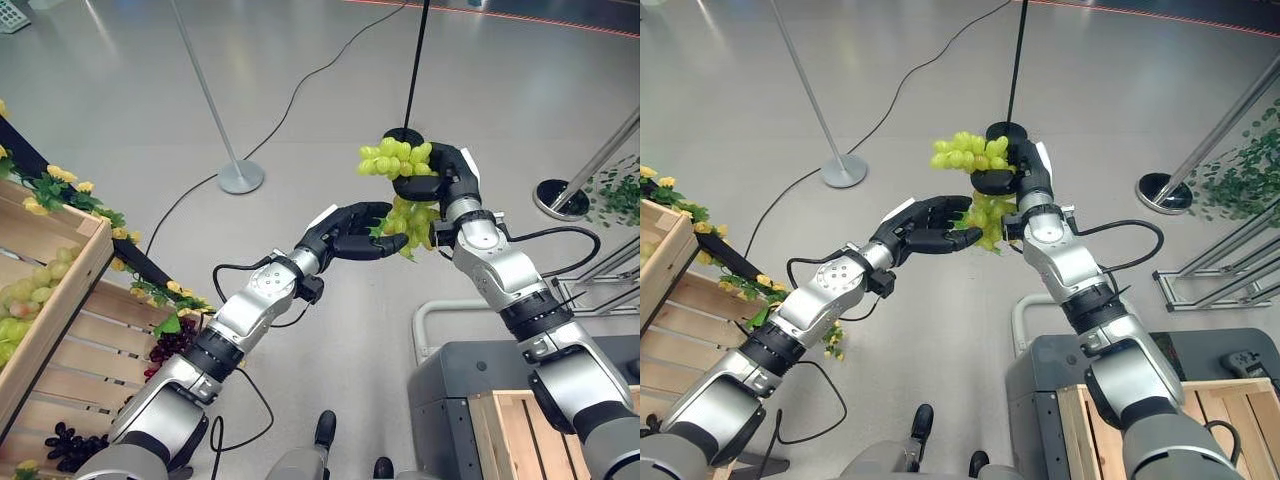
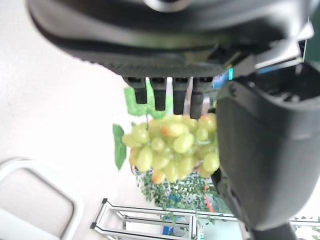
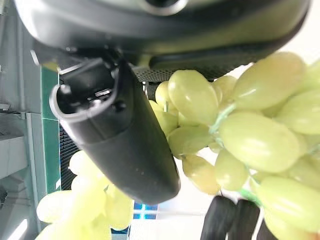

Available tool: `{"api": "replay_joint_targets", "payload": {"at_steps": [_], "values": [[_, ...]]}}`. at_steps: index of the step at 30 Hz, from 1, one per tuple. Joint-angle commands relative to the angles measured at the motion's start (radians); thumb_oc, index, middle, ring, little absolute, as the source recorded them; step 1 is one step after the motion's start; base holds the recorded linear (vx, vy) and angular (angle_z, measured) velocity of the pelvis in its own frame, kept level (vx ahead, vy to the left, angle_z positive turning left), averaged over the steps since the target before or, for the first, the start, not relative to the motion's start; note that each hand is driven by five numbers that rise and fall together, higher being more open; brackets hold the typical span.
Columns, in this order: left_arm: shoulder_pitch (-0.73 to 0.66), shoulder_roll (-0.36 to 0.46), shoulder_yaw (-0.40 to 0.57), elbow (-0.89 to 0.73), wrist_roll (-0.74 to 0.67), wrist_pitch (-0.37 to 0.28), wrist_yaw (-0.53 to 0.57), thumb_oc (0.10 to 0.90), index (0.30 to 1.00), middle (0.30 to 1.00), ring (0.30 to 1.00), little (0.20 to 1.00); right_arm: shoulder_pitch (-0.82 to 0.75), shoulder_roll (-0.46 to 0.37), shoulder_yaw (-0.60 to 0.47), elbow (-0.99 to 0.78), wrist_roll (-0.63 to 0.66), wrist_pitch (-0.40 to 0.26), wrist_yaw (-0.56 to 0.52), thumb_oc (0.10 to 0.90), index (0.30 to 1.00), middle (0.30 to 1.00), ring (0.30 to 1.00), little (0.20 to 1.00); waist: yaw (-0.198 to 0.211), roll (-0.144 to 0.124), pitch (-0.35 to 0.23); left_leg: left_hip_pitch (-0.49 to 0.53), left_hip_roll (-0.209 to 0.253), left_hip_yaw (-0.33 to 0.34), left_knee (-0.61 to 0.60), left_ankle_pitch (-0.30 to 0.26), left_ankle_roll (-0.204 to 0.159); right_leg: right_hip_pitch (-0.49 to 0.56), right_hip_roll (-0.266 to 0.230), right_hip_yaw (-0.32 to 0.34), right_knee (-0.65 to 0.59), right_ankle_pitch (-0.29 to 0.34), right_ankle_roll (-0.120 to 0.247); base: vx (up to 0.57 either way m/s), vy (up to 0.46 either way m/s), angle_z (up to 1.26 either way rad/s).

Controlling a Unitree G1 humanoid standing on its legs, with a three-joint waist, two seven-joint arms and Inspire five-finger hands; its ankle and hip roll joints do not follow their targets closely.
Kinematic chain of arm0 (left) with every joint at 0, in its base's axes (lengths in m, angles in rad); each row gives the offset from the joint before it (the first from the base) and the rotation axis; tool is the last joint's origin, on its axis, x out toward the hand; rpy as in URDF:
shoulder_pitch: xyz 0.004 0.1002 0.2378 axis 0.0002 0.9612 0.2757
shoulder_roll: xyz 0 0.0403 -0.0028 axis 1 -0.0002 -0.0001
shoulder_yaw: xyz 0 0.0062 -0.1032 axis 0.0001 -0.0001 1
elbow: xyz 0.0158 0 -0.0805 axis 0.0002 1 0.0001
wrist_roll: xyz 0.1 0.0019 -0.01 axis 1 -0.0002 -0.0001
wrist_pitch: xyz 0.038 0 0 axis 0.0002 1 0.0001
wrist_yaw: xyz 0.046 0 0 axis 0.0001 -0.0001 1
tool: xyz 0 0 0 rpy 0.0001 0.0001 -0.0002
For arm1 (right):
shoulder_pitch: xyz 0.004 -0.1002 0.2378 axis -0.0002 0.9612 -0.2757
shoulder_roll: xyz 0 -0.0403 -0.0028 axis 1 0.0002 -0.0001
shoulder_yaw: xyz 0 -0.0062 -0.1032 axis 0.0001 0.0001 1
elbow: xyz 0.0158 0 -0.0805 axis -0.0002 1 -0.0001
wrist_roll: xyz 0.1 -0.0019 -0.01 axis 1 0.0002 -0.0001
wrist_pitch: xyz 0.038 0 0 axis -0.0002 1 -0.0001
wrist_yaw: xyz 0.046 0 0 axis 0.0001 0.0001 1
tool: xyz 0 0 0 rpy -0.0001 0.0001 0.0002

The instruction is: Pick up the fruits from the basket on one side to the basket on the other side

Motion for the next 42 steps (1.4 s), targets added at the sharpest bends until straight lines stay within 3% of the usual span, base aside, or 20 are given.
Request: {"api": "replay_joint_targets", "payload": {"at_steps": [1,8,15,20,29,35,42], "values": [[-0.087,-0.071,0.011,0.100,-0.007,-0.146,0.016,0.800,0.900,0.900,0.900,0.900,-0.052,0.035,0.008,-0.095,0.070,-0.054,0.077,0.400,0.300,0.300,0.300,0.300,0.003,-0.040,-0.219,0.118,0.066,0.114,0.002,-0.154,-0.053,-0.089,-0.064,0.007,0.000,0.123,0.017,0.00,0.000,0.00],[-0.130,-0.092,-0.004,0.148,0.024,-0.123,0.020,0.800,0.900,0.900,0.900,0.900,-0.054,0.073,0.032,-0.115,0.115,0.002,0.141,0.400,0.300,0.300,0.300,0.300,-0.008,-0.042,-0.222,0.118,0.068,0.122,0.002,-0.152,-0.053,-0.091,-0.062,0.012,0.000,0.123,0.016,0.00,0.000,0.00],[-0.138,-0.106,-0.024,0.174,0.037,-0.083,-0.001,0.800,0.900,0.900,0.900,0.900,-0.069,0.096,0.044,-0.139,0.133,0.015,0.156,0.400,0.300,0.300,0.300,0.300,-0.012,-0.042,-0.226,0.119,0.068,0.125,0.002,-0.153,-0.053,-0.090,-0.061,0.015,0.000,0.121,0.016,0.00,0.000,0.00],[-0.128,-0.115,-0.027,0.199,0.032,-0.062,0.005,0.800,0.900,0.900,0.900,0.900,-0.068,0.106,0.048,-0.168,0.132,0.017,0.167,0.400,0.300,0.300,0.300,0.300,-0.013,-0.042,-0.227,0.119,0.068,0.127,0.002,-0.152,-0.052,-0.091,-0.062,0.017,0.000,0.121,0.018,0.00,0.000,0.00],[-0.094,-0.168,-0.038,0.291,-0.050,-0.001,-0.091,0.800,0.900,0.900,0.900,0.900,-0.095,0.125,0.047,-0.189,0.149,-0.016,0.165,0.400,0.300,0.300,0.300,0.300,-0.016,-0.041,-0.233,0.120,0.068,0.130,0.002,-0.152,-0.051,-0.094,-0.061,0.020,0.000,0.122,0.020,0.00,-0.005,-0.03],[-0.084,-0.192,-0.025,0.334,-0.101,-0.022,-0.110,0.800,0.900,0.900,0.900,0.900,-0.107,0.140,0.054,-0.198,0.183,-0.014,0.173,0.400,0.300,0.300,0.300,0.300,-0.020,-0.041,-0.236,0.120,0.068,0.134,0.002,-0.149,-0.051,-0.097,-0.061,0.027,0.000,0.126,0.021,0.00,0.001,-0.01],[-0.087,-0.214,0.014,0.321,-0.153,-0.161,-0.042,0.800,0.900,0.900,0.900,0.900,-0.086,0.160,0.059,-0.199,0.176,0.011,0.195,0.400,0.300,0.300,0.300,0.300,-0.021,-0.050,-0.235,0.121,0.069,0.131,0.002,-0.149,-0.051,-0.093,-0.058,0.030,0.000,0.125,0.018,0.00,0.000,0.00]]}}
